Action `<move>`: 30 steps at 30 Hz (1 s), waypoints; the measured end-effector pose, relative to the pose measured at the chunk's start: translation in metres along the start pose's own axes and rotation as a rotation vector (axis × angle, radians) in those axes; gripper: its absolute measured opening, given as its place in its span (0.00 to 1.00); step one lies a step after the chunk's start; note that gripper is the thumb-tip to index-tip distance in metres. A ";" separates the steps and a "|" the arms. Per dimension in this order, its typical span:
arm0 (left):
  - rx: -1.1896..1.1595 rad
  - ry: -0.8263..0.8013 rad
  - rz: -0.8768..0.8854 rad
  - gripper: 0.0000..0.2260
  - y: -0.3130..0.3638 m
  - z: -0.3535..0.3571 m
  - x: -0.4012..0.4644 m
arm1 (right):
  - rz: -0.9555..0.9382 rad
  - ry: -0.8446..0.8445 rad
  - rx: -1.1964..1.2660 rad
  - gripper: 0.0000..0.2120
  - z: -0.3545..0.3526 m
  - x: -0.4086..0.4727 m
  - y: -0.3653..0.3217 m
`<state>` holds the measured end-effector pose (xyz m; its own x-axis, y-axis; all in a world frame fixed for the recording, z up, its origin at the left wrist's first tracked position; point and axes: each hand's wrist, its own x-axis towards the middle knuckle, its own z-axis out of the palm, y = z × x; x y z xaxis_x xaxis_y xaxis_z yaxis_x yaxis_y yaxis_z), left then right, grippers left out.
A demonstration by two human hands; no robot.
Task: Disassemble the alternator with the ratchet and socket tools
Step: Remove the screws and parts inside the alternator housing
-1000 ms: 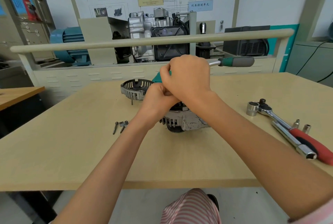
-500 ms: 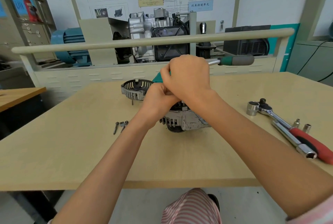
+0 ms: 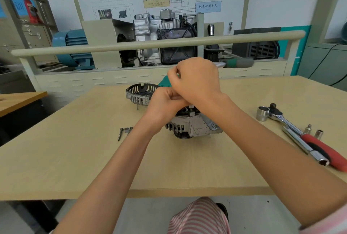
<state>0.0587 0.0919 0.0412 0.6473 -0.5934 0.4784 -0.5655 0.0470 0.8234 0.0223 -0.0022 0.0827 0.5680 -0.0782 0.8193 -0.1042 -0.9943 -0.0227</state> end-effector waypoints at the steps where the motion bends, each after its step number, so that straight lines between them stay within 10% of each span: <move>1: 0.012 0.003 0.001 0.22 -0.001 0.001 0.000 | 0.002 0.005 -0.085 0.17 0.001 0.000 -0.001; 13: -0.008 -0.119 -0.020 0.09 0.001 -0.010 0.002 | -0.014 0.002 0.595 0.24 0.005 0.006 0.007; 21: 0.071 -0.039 -0.021 0.25 -0.003 -0.002 0.001 | 0.054 -0.037 -0.187 0.15 0.003 0.005 -0.009; 30: -0.032 -0.118 -0.024 0.08 0.000 -0.011 0.003 | -0.072 -0.082 0.548 0.24 0.002 0.010 0.008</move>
<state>0.0664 0.0986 0.0462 0.5949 -0.6849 0.4207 -0.5327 0.0560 0.8444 0.0284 -0.0111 0.0892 0.6218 0.0073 0.7831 0.3640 -0.8881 -0.2808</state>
